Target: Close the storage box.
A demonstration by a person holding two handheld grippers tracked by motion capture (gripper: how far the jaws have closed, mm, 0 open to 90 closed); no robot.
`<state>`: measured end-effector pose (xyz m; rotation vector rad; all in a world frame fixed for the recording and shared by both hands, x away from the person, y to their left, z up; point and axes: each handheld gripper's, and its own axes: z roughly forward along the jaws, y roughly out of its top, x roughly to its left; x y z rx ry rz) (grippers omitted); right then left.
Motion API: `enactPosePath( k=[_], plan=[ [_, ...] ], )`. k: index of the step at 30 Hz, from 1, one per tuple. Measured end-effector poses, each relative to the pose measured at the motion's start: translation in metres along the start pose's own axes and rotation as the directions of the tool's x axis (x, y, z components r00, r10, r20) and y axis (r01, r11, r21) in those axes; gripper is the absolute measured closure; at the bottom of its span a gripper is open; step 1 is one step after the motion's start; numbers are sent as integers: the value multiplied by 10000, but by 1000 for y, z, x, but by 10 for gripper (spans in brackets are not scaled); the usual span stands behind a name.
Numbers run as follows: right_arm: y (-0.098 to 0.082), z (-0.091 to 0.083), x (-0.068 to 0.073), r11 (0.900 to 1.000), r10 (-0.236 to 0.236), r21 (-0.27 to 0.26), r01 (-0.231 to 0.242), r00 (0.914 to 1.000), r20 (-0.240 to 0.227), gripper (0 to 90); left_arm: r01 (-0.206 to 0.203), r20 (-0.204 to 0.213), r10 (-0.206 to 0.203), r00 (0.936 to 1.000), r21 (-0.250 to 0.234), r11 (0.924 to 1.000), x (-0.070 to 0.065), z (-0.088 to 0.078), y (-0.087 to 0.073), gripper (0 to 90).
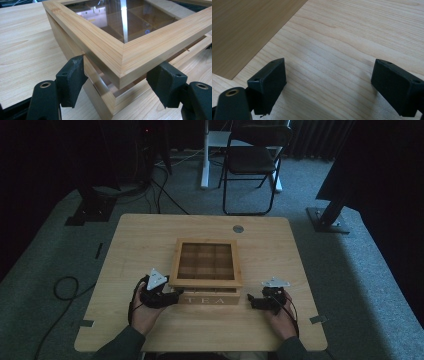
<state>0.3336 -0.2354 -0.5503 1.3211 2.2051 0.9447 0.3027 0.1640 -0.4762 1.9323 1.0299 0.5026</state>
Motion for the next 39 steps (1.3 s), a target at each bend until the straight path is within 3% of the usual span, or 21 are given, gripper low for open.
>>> enactPosePath(
  k=[21, 39],
  plan=[
    [0, 0, 0, 10000, -1, -2, 1, 10000, 0, 122, -17, -103, 21, 9999, 343, 9994, -4, 2, -8, 315],
    [0, 0, 0, 10000, 3, -1, -3, 10000, 0, 122, -90, 10, 90, 10000, 640, 9979, -7, 2, -16, 380]
  ],
)
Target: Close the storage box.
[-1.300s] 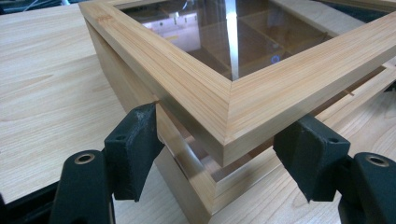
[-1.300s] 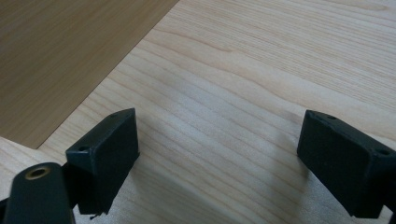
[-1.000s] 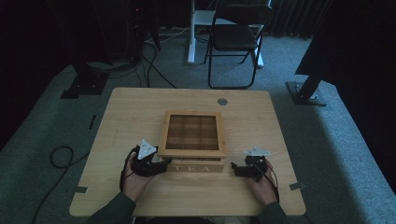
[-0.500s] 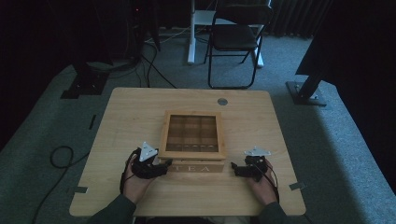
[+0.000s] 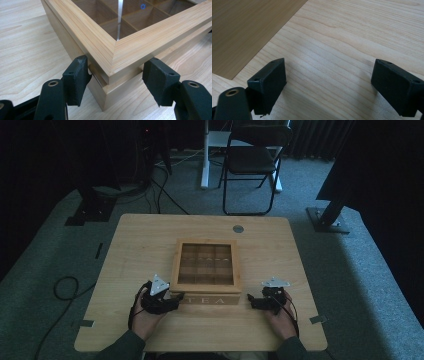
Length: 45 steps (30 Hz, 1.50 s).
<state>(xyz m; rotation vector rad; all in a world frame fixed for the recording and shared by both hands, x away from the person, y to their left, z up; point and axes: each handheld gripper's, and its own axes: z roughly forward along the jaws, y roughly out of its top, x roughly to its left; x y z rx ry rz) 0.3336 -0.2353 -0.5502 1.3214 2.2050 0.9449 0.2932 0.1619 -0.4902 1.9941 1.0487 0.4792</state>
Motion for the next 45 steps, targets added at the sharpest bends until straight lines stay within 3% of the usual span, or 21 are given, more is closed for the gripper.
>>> enactPosePath(
  k=[28, 45],
  plan=[
    [0, 0, 0, 10000, 9, -1, -9, 10000, -3, 122, 74, -50, -73, 10000, 259, 9996, -1, 1, -9, 376],
    [0, 0, 0, 10000, 10, -5, -10, 10000, -1, 122, 663, -43, -662, 9978, 224, 9975, 4, -3, -13, 347]
  ],
)
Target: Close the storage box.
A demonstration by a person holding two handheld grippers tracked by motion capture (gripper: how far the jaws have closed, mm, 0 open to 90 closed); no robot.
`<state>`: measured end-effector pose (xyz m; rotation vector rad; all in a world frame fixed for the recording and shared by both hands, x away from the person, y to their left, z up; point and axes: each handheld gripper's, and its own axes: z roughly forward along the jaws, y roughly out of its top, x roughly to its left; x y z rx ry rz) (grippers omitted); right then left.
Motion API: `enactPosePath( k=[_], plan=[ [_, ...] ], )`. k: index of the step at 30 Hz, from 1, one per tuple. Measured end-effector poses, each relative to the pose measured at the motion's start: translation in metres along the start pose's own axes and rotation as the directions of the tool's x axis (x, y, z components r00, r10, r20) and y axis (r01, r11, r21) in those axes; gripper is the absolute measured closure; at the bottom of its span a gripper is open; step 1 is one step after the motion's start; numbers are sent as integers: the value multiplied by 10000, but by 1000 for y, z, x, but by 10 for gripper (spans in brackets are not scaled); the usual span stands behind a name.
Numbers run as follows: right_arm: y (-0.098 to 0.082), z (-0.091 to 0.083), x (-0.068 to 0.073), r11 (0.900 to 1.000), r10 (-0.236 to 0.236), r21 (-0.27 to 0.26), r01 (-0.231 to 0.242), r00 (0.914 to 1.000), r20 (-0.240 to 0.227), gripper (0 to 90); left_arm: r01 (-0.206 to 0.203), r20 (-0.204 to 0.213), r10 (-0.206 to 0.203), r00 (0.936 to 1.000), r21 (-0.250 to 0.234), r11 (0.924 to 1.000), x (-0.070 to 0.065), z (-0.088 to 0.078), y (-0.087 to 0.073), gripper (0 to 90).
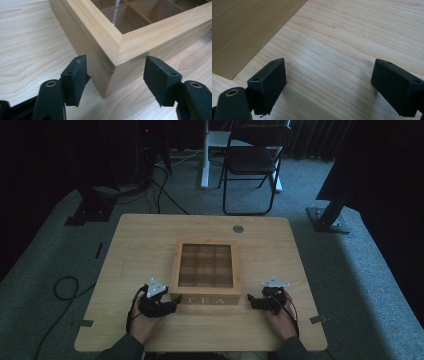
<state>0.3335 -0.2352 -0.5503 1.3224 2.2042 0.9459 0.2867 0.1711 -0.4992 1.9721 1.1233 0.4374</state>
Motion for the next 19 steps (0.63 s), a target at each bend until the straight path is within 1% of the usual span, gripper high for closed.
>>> enactPosePath(
  k=[8, 14, 19],
  plan=[
    [0, 0, 0, 10000, -3, 3, 3, 10000, -2, 122, -24, -23, 23, 10000, -704, 9975, 1, -13, 2, 302],
    [0, 0, 0, 10000, -3, 3, 3, 10000, -2, 122, 190, -57, -198, 9998, -1164, 9930, 6, -21, 7, 299],
    [0, 0, 0, 10000, -7, -1, 7, 10000, 1, 122, 381, -205, -413, 9989, -1362, 9900, 10, -22, 9, 296]
  ],
)
